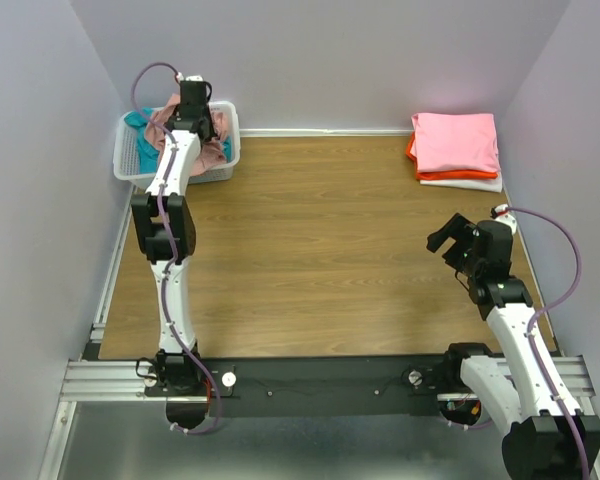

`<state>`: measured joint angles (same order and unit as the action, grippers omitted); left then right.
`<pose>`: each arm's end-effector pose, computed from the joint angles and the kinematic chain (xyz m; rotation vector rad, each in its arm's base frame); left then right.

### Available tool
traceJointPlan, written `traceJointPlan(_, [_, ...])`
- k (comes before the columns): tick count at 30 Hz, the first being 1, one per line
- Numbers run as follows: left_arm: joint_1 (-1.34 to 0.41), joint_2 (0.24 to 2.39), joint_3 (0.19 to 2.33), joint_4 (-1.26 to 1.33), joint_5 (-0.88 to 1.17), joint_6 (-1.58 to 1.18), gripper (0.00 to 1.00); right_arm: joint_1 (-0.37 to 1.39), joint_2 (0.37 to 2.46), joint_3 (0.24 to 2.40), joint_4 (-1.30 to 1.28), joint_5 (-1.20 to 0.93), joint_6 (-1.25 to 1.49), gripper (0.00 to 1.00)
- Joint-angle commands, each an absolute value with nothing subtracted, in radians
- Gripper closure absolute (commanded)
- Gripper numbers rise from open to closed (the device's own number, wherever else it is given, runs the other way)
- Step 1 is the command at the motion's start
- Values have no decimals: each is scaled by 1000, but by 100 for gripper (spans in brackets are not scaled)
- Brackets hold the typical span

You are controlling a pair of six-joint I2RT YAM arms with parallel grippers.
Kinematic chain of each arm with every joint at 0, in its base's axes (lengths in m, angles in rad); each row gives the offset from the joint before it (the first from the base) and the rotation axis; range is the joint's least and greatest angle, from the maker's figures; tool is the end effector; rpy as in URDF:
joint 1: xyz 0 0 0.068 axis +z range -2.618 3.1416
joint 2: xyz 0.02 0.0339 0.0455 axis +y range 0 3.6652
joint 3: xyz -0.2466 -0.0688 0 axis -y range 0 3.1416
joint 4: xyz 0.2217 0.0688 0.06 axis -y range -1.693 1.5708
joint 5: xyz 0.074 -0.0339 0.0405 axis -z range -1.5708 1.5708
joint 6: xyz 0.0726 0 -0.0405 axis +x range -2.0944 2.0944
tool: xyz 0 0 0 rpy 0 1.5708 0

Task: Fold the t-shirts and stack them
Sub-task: Grab the tshirt from the pile, then move the tshirt to the center of the board

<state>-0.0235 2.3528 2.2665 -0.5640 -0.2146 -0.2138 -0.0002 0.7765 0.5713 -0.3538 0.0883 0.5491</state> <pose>0.5354 0.0029 0.2414 -0.3264 2.1815 0.1063 0.1974 -0.0064 0.2223 0.6294 2.0412 0.2298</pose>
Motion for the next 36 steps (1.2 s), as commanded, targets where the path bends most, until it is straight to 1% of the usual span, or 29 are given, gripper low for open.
traceJointPlan(1, [-20, 2182, 2313, -528, -239, -238, 100, -2, 790, 575, -370, 69, 538, 0])
traceJointPlan(8, [-25, 1990, 2250, -494, -164, -279, 100, -2, 776, 572, -370, 60, 538, 0])
traceJointPlan(13, [-81, 1844, 2230, -489, -166, -259, 100, -2, 753, 572, -370, 48, 535, 0])
traceJointPlan(14, [-81, 1844, 2227, -489, -169, -255, 100, -2, 750, 572, -370, 46, 535, 0])
traceJointPlan(18, [-174, 1717, 2180, -473, -205, -233, 100, -3, 741, 566, -370, 41, 537, 0])
traceJointPlan(22, [-285, 1623, 2174, -454, -294, -215, 100, -2, 741, 569, -368, 38, 537, 0])
traceJointPlan(24, [-314, 1567, 2172, -431, -293, -230, 100, -2, 739, 569, -368, 40, 537, 0])
traceJointPlan(27, [-359, 1482, 2122, -333, -267, -241, 100, -2, 730, 565, -368, 40, 540, 0])
traceJointPlan(28, [-370, 1467, 2091, -310, -230, -245, 100, -2, 727, 565, -368, 43, 540, 0])
traceJointPlan(32, [-445, 1436, 2105, -252, -123, -239, 100, -3, 716, 571, -368, 46, 540, 0])
traceJointPlan(36, [-579, 1427, 2120, -219, -77, -204, 100, -2, 696, 566, -368, 61, 545, 0])
